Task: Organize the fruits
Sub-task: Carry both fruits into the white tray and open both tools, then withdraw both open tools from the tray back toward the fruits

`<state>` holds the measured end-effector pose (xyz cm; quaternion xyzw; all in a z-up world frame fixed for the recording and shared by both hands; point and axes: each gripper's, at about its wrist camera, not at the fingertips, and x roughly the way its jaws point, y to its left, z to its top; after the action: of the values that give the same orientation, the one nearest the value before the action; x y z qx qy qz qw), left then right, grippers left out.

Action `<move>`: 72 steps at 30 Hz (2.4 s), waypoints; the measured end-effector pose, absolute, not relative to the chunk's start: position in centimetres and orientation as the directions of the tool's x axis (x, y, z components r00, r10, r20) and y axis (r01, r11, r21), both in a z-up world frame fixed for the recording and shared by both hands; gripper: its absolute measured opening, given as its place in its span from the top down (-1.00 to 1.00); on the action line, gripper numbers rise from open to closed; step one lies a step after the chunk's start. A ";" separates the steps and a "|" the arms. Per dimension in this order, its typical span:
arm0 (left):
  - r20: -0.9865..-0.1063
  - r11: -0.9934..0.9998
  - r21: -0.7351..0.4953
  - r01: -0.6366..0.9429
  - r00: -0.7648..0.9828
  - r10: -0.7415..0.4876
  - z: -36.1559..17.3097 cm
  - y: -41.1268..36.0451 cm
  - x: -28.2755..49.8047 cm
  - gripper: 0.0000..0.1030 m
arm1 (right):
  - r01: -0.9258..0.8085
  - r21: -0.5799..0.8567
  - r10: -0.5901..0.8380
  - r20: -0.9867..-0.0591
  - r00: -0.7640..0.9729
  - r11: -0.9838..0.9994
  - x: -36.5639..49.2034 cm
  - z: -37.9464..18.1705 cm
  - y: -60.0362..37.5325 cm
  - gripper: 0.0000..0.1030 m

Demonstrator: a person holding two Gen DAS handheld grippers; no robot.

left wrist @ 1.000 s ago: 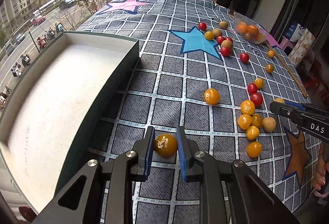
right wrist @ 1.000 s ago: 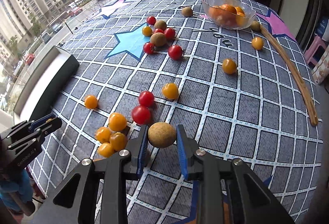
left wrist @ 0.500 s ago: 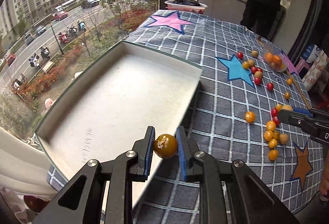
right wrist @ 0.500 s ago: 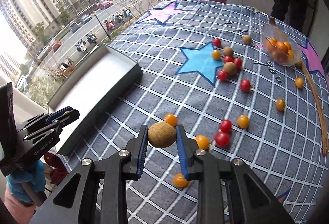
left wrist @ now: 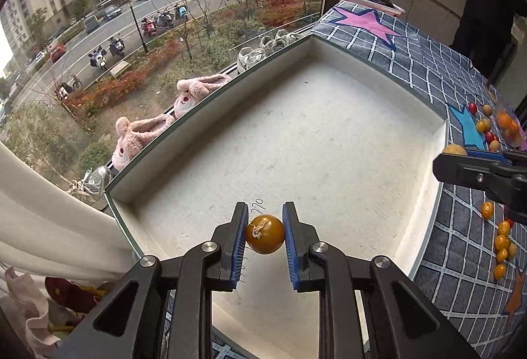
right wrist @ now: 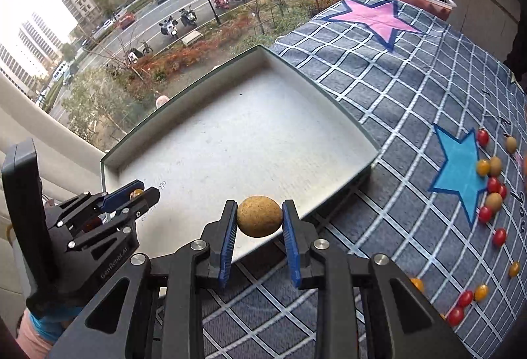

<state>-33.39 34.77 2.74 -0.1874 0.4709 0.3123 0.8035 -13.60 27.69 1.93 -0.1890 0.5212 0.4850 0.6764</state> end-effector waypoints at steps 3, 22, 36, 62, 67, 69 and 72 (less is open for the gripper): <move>-0.883 0.736 -0.012 -0.676 0.353 0.309 1.9 34.8 -32.9 0.55 | -0.848 0.246 0.417 -0.908 -0.033 0.469 -13.3 0.2 29.7 0.42; -0.833 0.759 0.096 -0.644 0.366 0.416 2.4 32.5 -33.2 -0.85 | -0.854 0.212 0.378 -0.926 -0.019 0.475 -13.0 -1.0 30.8 -0.48; -0.809 0.836 0.099 -0.540 0.446 0.383 7.2 27.8 -31.0 -0.85 | -0.806 0.265 0.472 -0.881 0.021 0.530 -9.8 5.7 22.4 -0.58; -0.864 0.951 0.142 -0.274 0.434 0.255 2.1 14.3 -20.2 -0.85 | -0.514 0.135 0.296 -0.923 0.246 0.847 -1.5 -2.0 -2.1 -0.59; -0.861 0.956 0.153 -0.252 0.440 0.254 1.4 13.7 -18.9 -0.85 | -0.551 0.129 0.310 -0.917 0.250 0.824 -1.5 -3.0 -1.0 -0.45; -0.864 0.958 0.151 -0.243 0.439 0.247 1.1 13.6 -18.4 -0.84 | -0.572 0.111 0.314 -0.910 0.270 0.812 -1.6 -3.1 -0.2 -0.40; -0.863 0.963 0.131 -0.237 0.450 0.229 1.0 13.6 -17.8 -0.84 | -0.599 0.099 0.325 -0.903 0.282 0.795 -1.6 -3.1 0.9 -0.38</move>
<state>-17.83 13.59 1.00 -0.0043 0.5063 0.1368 0.8514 -1.64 0.87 -3.10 -0.1308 0.5231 0.2926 0.7898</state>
